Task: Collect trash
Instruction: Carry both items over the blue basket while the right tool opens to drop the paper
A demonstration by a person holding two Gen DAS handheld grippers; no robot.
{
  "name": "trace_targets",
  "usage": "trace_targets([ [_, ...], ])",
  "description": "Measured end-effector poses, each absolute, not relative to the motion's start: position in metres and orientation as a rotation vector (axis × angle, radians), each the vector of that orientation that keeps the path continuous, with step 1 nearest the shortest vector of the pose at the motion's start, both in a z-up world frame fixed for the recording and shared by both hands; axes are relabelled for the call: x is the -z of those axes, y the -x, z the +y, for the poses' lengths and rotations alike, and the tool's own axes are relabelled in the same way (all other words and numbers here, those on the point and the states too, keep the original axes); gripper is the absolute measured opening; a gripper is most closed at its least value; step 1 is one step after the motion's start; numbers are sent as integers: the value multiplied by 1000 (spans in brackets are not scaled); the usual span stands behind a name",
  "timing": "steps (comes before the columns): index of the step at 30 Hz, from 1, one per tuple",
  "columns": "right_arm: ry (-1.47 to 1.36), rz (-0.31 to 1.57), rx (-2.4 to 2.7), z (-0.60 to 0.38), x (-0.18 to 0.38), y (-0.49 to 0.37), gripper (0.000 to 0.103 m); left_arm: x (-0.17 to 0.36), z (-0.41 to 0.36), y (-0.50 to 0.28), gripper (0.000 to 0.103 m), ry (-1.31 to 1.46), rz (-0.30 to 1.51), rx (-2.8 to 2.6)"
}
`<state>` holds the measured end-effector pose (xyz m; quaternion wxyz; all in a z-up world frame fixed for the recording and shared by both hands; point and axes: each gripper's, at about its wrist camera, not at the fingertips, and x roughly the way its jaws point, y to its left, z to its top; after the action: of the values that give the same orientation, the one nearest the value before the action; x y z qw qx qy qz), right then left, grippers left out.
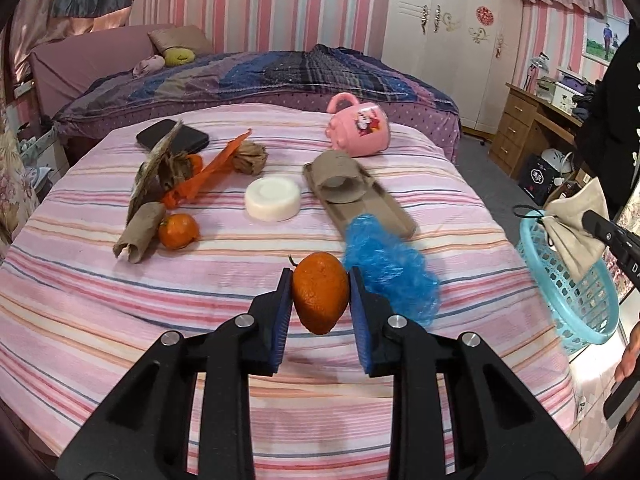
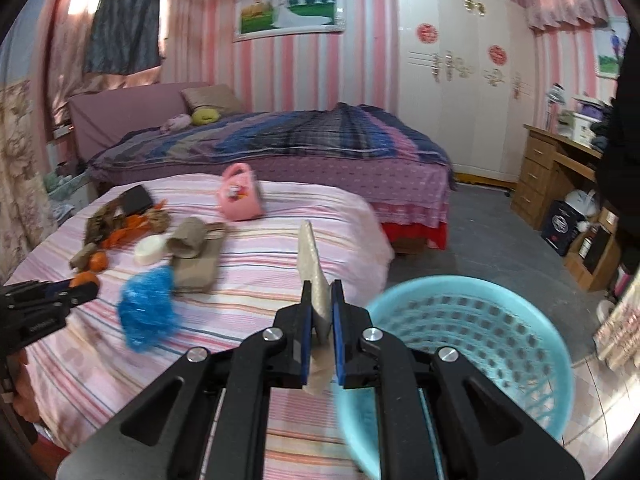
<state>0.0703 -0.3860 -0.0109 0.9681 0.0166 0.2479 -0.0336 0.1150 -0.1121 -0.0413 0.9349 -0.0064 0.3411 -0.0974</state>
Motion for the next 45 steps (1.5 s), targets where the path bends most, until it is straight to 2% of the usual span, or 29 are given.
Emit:
trace_targets([
  [15, -110, 533, 235, -489, 31, -55, 9, 27, -181, -120, 26, -48, 662, 283],
  [32, -159, 569, 293, -547, 47, -52, 9, 27, -359, -122, 27, -90, 650, 574],
  [40, -179, 567, 280, -548, 50, -57, 9, 42, -403, -127, 27, -153, 674, 607],
  [43, -179, 566, 274, -547, 50, -56, 9, 41, -403, -130, 33, -174, 662, 580],
  [45, -173, 566, 270, -543, 50, -58, 9, 40, -399, -134, 59, -178, 658, 548],
])
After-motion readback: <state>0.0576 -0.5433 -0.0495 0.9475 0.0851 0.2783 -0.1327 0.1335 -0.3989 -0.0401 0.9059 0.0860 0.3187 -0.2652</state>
